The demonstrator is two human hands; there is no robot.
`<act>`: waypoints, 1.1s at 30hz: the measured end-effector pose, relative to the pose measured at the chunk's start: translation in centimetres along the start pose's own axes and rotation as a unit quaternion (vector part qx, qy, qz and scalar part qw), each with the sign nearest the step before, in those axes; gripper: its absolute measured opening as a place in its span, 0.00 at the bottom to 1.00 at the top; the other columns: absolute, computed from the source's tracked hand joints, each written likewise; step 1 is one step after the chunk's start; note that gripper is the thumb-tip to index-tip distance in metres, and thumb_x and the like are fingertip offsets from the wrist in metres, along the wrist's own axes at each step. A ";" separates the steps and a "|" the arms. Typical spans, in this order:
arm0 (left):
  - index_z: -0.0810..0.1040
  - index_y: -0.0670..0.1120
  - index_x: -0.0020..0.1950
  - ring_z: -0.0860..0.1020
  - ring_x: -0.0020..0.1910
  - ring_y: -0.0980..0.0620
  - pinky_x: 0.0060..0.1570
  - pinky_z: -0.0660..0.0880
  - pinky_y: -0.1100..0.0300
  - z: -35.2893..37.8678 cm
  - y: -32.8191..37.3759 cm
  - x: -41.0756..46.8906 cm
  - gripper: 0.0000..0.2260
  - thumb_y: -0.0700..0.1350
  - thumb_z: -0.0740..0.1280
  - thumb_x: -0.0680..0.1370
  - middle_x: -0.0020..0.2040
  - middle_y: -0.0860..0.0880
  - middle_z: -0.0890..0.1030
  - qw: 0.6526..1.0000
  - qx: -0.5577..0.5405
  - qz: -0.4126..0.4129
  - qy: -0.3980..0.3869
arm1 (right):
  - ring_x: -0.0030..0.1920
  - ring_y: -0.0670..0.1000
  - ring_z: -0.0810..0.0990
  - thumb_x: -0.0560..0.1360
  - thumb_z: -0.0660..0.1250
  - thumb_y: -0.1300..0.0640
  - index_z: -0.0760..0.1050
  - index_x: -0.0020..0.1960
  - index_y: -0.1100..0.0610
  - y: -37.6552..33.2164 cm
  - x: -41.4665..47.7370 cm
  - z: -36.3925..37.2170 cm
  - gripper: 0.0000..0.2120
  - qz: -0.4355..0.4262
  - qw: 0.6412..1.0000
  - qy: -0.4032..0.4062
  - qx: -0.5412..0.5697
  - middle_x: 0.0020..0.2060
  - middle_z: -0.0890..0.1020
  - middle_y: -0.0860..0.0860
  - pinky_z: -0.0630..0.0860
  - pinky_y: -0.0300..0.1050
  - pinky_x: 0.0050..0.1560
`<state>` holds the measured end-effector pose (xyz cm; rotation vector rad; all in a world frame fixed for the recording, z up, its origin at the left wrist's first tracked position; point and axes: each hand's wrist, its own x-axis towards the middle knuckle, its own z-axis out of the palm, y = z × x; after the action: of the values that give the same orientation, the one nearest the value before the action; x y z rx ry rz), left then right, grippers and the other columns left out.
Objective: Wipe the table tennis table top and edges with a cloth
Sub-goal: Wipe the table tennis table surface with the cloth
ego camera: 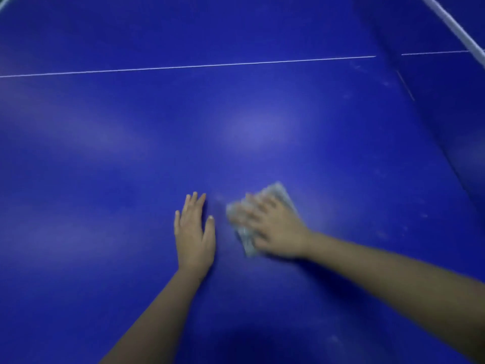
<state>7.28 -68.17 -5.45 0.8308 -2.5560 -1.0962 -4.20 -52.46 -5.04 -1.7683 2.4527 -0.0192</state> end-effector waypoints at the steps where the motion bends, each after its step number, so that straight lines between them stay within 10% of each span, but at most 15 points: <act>1: 0.69 0.44 0.70 0.57 0.74 0.54 0.72 0.47 0.54 -0.8 -0.8 -1.0 0.24 0.48 0.55 0.75 0.73 0.46 0.65 0.998 0.047 0.029 -0.016 | 0.66 0.57 0.73 0.73 0.57 0.48 0.72 0.68 0.47 -2.8 -2.8 0.5 0.24 -0.039 0.999 -0.004 0.008 0.66 0.75 0.51 0.62 0.53 0.67; 7: 0.60 0.48 0.75 0.51 0.76 0.49 0.72 0.45 0.47 -0.2 -1.7 -6.3 0.28 0.55 0.46 0.77 0.77 0.47 0.56 0.966 0.217 0.100 -0.100 | 0.71 0.53 0.67 0.72 0.57 0.44 0.67 0.70 0.44 -9.8 -13.8 2.1 0.26 -0.129 0.988 -0.085 0.008 0.70 0.69 0.46 0.59 0.54 0.71; 11: 0.52 0.47 0.77 0.47 0.76 0.48 0.72 0.43 0.46 1.3 -1.8 -7.4 0.25 0.48 0.52 0.81 0.78 0.46 0.50 0.955 0.269 0.076 -0.093 | 0.66 0.59 0.72 0.73 0.53 0.47 0.70 0.69 0.52 -2.8 -17.4 1.1 0.26 0.227 0.973 -0.027 0.032 0.67 0.74 0.55 0.66 0.56 0.64; 16: 0.53 0.45 0.77 0.49 0.76 0.46 0.72 0.45 0.44 1.4 -1.6 -7.7 0.25 0.47 0.52 0.81 0.77 0.44 0.52 0.951 0.280 0.085 -0.098 | 0.75 0.57 0.56 0.77 0.45 0.49 0.54 0.77 0.51 -1.9 -21.1 1.5 0.28 0.583 0.810 0.000 0.066 0.76 0.58 0.54 0.52 0.53 0.73; 25: 0.61 0.42 0.75 0.54 0.75 0.45 0.71 0.49 0.42 0.5 -2.1 -7.2 0.23 0.43 0.57 0.80 0.76 0.42 0.58 0.957 0.252 0.105 -0.103 | 0.67 0.55 0.72 0.69 0.54 0.46 0.67 0.71 0.47 -12.8 -16.9 2.6 0.30 0.324 0.942 -0.008 0.090 0.68 0.73 0.49 0.64 0.51 0.67; 33: 0.62 0.41 0.74 0.56 0.75 0.43 0.70 0.51 0.41 -1.0 -4.2 -6.0 0.27 0.50 0.47 0.76 0.75 0.41 0.61 0.953 0.280 0.095 -0.071 | 0.75 0.59 0.53 0.81 0.49 0.49 0.52 0.77 0.52 8.5 -23.4 1.5 0.25 0.708 0.699 0.050 0.088 0.76 0.55 0.54 0.50 0.56 0.73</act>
<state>14.26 -67.61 -7.81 0.6088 -3.0425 -0.3785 -4.78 -27.56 -5.16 0.5176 2.9765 -0.1919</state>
